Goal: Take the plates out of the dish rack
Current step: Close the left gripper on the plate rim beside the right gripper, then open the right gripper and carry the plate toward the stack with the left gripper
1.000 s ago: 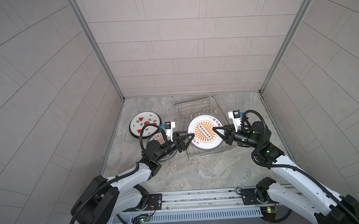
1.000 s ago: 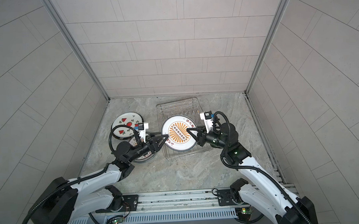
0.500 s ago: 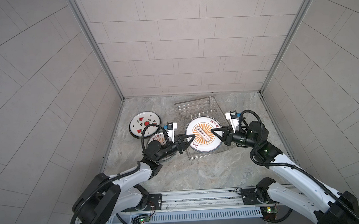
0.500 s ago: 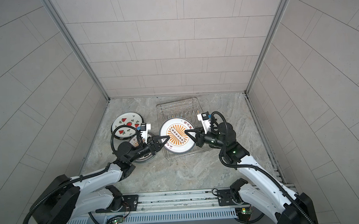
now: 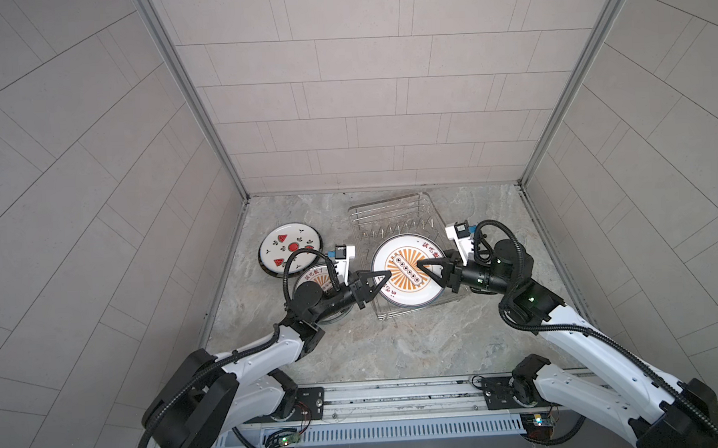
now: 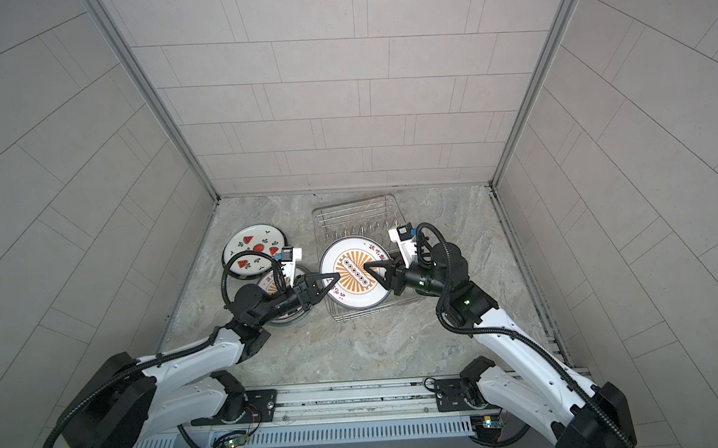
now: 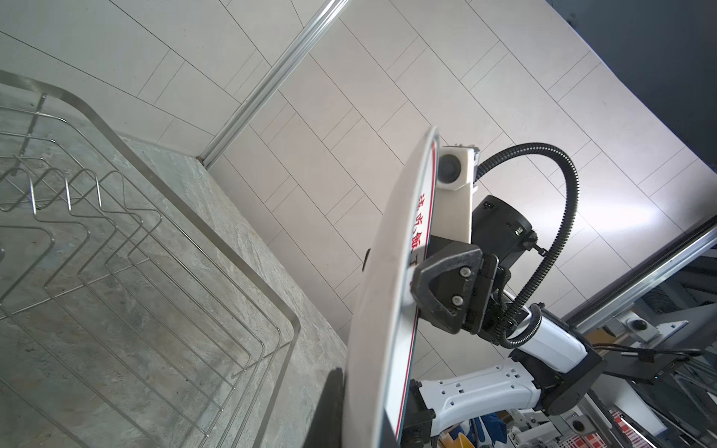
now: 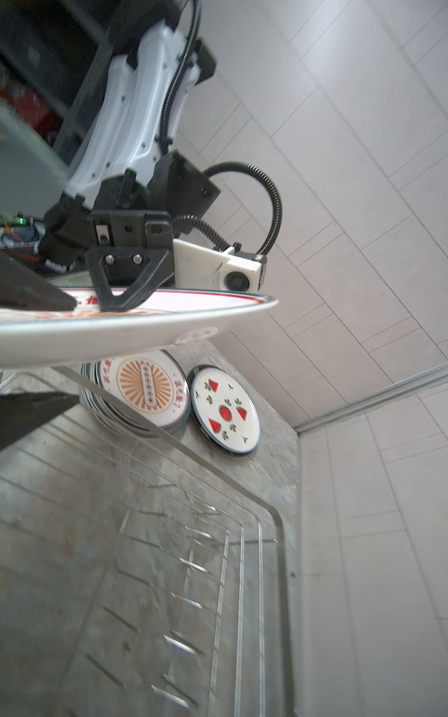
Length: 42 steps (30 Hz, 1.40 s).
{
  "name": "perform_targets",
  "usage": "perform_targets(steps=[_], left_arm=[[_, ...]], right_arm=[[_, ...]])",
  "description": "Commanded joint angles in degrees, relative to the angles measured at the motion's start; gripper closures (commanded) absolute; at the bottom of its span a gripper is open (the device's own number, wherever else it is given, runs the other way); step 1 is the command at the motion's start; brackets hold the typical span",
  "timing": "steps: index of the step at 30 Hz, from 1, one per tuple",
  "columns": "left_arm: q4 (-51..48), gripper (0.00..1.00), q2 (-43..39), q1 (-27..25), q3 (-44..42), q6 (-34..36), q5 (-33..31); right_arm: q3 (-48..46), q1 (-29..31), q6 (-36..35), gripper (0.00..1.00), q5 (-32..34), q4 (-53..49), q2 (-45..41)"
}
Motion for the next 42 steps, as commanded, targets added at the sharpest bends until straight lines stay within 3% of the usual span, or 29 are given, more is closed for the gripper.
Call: perform_targets(steps=[1,3,9,17,23,27,29,32,36,39,42], left_arm=[[3.1,1.00,-2.0,-0.2,0.5,-0.5,0.6],[3.8,1.00,-2.2,-0.2,0.4,-1.1,0.3],[-4.3,1.00,-6.0,-0.2,0.1,1.7,-4.6],[-24.6,1.00,-16.7,-0.1,0.1,5.9,-20.8],[-32.8,1.00,-23.9,0.4,-0.5,4.5,-29.4],[-38.7,1.00,-26.4,1.8,-0.4,0.4,-34.3],[-42.3,1.00,-27.6,3.5,0.1,-4.6,-33.8],[-43.8,1.00,-29.9,4.8,0.0,-6.7,-33.5],[-53.8,1.00,-34.4,5.0,0.4,-9.5,-41.7],[-62.2,1.00,-37.9,5.7,0.4,-15.6,-45.8],[-70.2,1.00,-40.8,6.1,1.7,-20.5,-48.7]], right_arm=[[2.6,0.4,-1.9,0.40,0.5,-2.0,0.5],[3.2,0.7,-2.3,0.24,0.1,-2.8,1.4],[3.9,1.3,-2.4,0.00,3.6,-5.0,2.1],[2.4,1.4,-3.5,0.00,12.5,-7.0,-2.1],[1.5,1.9,-5.4,0.00,16.6,-7.8,-4.1],[1.4,3.9,-8.3,0.00,19.2,-9.5,-5.5],[1.2,5.0,-9.3,0.00,22.8,-10.8,-6.5],[0.5,5.9,-10.7,0.00,24.6,-10.7,-7.8],[0.6,7.4,-12.4,0.00,23.6,-10.7,-7.5],[1.6,9.7,-14.6,0.00,23.4,-11.1,-5.3],[3.1,12.4,-16.2,0.00,29.0,-12.8,-3.3]])
